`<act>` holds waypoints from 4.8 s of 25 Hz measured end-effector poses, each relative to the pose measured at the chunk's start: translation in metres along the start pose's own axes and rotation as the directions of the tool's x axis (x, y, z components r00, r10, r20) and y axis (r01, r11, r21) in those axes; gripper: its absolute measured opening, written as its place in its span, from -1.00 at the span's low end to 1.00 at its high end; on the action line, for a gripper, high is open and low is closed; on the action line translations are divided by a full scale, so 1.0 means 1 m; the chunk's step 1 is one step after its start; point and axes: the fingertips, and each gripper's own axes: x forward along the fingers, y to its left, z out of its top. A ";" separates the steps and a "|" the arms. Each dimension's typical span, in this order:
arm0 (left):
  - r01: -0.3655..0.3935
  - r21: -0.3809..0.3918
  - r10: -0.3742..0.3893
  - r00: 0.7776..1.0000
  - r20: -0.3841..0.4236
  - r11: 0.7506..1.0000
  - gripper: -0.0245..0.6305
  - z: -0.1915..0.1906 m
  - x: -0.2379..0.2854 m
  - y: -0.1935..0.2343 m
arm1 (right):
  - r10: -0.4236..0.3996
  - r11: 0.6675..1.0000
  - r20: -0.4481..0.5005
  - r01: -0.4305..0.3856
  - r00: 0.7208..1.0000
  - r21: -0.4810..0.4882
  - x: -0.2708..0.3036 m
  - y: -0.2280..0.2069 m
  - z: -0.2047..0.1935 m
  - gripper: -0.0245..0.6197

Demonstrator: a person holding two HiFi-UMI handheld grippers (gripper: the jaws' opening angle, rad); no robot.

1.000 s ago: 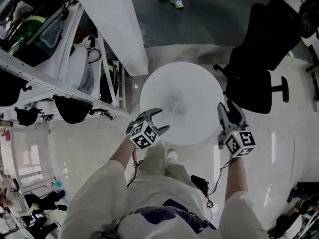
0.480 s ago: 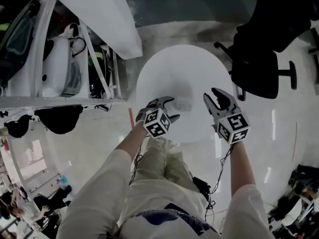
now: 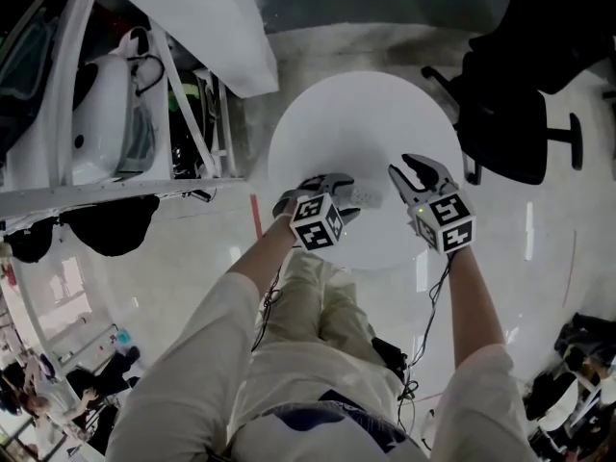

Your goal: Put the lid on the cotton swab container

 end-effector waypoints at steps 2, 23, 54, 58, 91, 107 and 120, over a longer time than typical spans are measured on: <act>0.009 0.014 -0.009 1.000 0.000 1.000 -0.18 0.001 0.001 -0.001 | 0.004 1.000 -0.014 -0.004 1.000 -0.002 0.004 -0.001 -0.002 -0.50; -0.030 0.013 0.030 0.999 -0.028 0.999 -0.25 0.001 0.003 -0.003 | 0.164 0.964 -0.173 -0.194 0.971 -0.179 -0.009 0.056 -0.029 -0.78; -0.141 0.001 0.141 0.990 -0.026 0.990 -0.24 -0.002 -0.015 0.001 | 0.087 0.967 -0.131 -0.116 0.988 -0.228 -0.020 0.077 -0.030 -0.87; -0.228 -0.134 0.234 0.972 0.032 0.964 -0.24 0.007 -0.051 0.001 | -0.003 0.998 0.052 0.006 0.999 -0.055 -0.052 0.066 0.005 -0.87; -0.738 -0.491 0.863 0.250 0.439 0.463 -0.93 0.157 -0.360 -0.083 | -0.448 0.857 0.631 0.505 0.633 0.101 -0.260 0.153 0.131 -0.90; -0.740 -0.482 0.859 0.256 0.443 0.469 -0.93 0.152 -0.361 -0.079 | -0.445 0.850 0.606 0.523 0.659 0.055 -0.253 0.155 0.132 -0.90; -0.746 -0.475 0.860 0.257 0.441 0.466 -0.93 0.154 -0.361 -0.075 | -0.419 0.849 0.646 0.527 0.639 0.029 -0.256 0.159 0.146 -0.90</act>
